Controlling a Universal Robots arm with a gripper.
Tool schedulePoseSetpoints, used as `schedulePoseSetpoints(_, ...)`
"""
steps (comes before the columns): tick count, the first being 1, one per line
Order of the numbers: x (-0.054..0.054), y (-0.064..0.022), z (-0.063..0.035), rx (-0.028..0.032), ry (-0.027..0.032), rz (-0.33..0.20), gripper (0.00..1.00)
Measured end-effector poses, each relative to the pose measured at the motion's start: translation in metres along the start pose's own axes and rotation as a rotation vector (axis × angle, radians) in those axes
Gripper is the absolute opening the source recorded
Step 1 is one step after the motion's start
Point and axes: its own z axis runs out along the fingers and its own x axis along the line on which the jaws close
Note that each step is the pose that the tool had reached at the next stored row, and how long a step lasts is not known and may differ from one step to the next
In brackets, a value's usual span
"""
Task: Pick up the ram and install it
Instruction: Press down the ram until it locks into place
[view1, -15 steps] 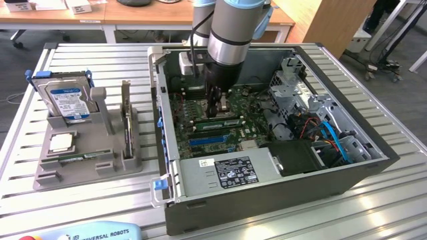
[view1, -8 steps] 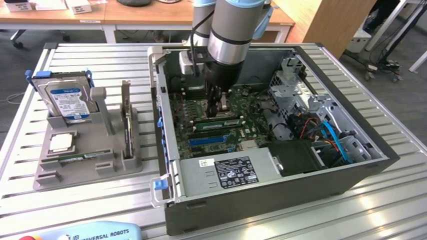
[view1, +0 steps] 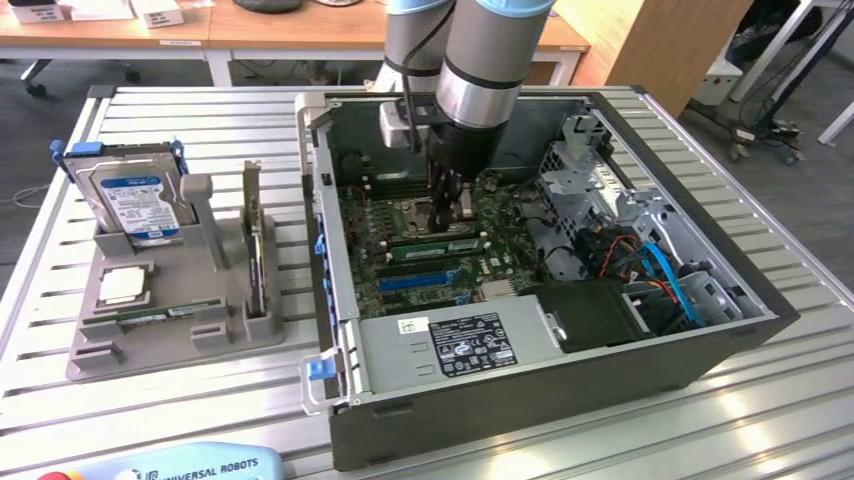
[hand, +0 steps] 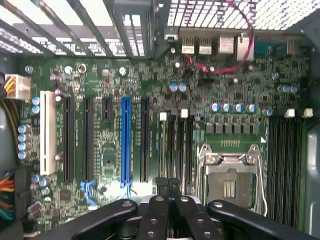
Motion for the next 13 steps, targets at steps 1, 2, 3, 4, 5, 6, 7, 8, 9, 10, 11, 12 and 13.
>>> schedulePoseSetpoints(1, 0.0000, -0.0019, -0.0001, 0.0000, 0.0000, 0.000, 0.10)
schedulePoseSetpoints(2, 0.0000, -0.0037, -0.0002, 0.0000, 0.0001, 0.000, 0.10)
schedulePoseSetpoints(3, 0.0000, -0.0054, -0.0002, 0.0000, 0.0000, 0.000, 0.10)
schedulePoseSetpoints(4, 0.0000, -0.0070, -0.0002, 0.0001, 0.0000, 0.000, 0.10)
schedulePoseSetpoints(5, -0.0001, -0.0083, -0.0003, 0.0001, -0.0001, 0.000, 0.10)
schedulePoseSetpoints(6, -0.0001, -0.0097, -0.0004, 0.0000, 0.0000, 0.000, 0.10)
schedulePoseSetpoints(7, 0.0000, -0.0107, -0.0004, 0.0000, 0.0001, 0.000, 0.10)
schedulePoseSetpoints(8, 0.0000, -0.0111, -0.0004, 0.0000, 0.0000, 0.000, 0.10)
schedulePoseSetpoints(9, -0.0001, -0.0111, -0.0004, 0.0001, -0.0001, 0.000, 0.10)
schedulePoseSetpoints(10, -0.0001, -0.0112, -0.0004, 0.0000, 0.0000, 0.000, 0.10)
schedulePoseSetpoints(11, -0.0001, -0.0112, -0.0004, 0.0000, 0.0000, 0.000, 0.10)
schedulePoseSetpoints(12, -0.0001, -0.0112, -0.0004, 0.0000, 0.0000, 0.000, 0.10)
schedulePoseSetpoints(13, -0.0001, -0.0112, -0.0004, 0.0000, 0.0000, 0.000, 0.10)
